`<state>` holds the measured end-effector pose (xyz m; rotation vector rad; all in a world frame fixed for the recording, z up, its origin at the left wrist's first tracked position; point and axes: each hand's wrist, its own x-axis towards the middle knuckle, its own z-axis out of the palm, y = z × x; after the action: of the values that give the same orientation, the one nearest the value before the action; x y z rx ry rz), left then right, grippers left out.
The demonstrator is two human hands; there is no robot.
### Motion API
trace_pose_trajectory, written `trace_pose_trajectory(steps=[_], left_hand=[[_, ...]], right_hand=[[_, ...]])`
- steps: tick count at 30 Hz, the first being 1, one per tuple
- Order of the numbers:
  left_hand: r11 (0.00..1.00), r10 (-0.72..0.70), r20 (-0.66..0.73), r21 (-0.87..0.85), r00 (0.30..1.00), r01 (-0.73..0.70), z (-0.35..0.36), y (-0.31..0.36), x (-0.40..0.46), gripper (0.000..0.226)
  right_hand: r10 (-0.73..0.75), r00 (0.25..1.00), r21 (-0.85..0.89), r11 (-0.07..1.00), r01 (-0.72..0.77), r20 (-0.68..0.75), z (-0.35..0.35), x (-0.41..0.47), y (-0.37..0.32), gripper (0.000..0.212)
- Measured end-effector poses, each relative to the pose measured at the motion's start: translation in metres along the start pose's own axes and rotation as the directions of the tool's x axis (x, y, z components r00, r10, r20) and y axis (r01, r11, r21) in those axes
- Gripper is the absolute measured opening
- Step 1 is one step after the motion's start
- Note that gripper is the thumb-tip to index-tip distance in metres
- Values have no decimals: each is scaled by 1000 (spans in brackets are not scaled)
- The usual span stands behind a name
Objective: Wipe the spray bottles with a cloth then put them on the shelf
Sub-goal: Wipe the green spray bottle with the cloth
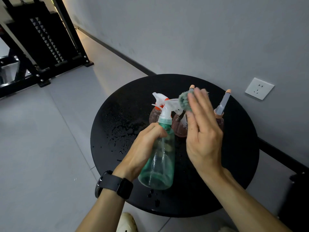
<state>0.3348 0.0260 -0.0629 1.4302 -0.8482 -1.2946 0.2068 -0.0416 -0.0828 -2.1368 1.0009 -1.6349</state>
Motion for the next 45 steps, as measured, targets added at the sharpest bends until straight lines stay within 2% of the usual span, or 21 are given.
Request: trace_pose_trajectory(steps=[3, 5, 8, 12, 16, 21, 25, 27, 31, 33, 37, 41, 45], left_hand=[[994, -36, 55, -103, 998, 42, -5, -5, 2, 55], [984, -74, 83, -156, 994, 86, -7, -7, 3, 45], [980, -83, 73, -177, 994, 95, -8, -8, 3, 39], [990, -38, 68, -134, 997, 47, -5, -7, 2, 38], [987, -13, 50, -159, 999, 21, -4, -8, 3, 30], [967, -42, 13, -249, 999, 44, -10, -7, 3, 58], [967, -31, -17, -252, 999, 26, -13, -4, 4, 62], [982, 9, -70, -190, 998, -22, -15, -5, 4, 49], [999, 2, -161, -52, 987, -10, -12, -6, 4, 61], [1000, 19, -161, 16, 987, -16, -8, -6, 3, 55], [966, 117, -151, 248, 982, -77, 1, -9, 3, 34], [918, 188, -100, 371, 977, -138, 3, -14, 4, 34], [880, 222, -128, 452, 967, -142, 1, -18, 5, 35]], right_hand=[[136, 985, 21, 991, -135, -102, -3, 4, 0, 37], [130, 986, 10, 991, -130, -108, -2, 5, 0, 38], [44, 999, 5, 999, -45, 10, 1, 2, 0, 39], [-40, 977, -14, 999, 43, 209, 8, -6, 2, 42], [-55, 964, -56, 996, 72, 261, 10, -8, 6, 42], [-54, 959, -95, 992, 83, 280, 10, -16, 7, 44], [-42, 960, -93, 993, 70, 278, 10, -19, 9, 41], [-20, 972, -79, 996, 40, 236, 7, -17, 9, 38], [14, 991, -58, 998, -6, 134, 1, -7, 5, 38], [-8, 993, -54, 998, 14, 117, 0, -4, 3, 38], [-52, 985, -50, 997, 62, 166, 3, -4, -2, 38], [-72, 969, -91, 991, 96, 236, 4, -4, -2, 45], [-31, 951, -121, 990, 71, 307, 4, -3, -3, 46]])
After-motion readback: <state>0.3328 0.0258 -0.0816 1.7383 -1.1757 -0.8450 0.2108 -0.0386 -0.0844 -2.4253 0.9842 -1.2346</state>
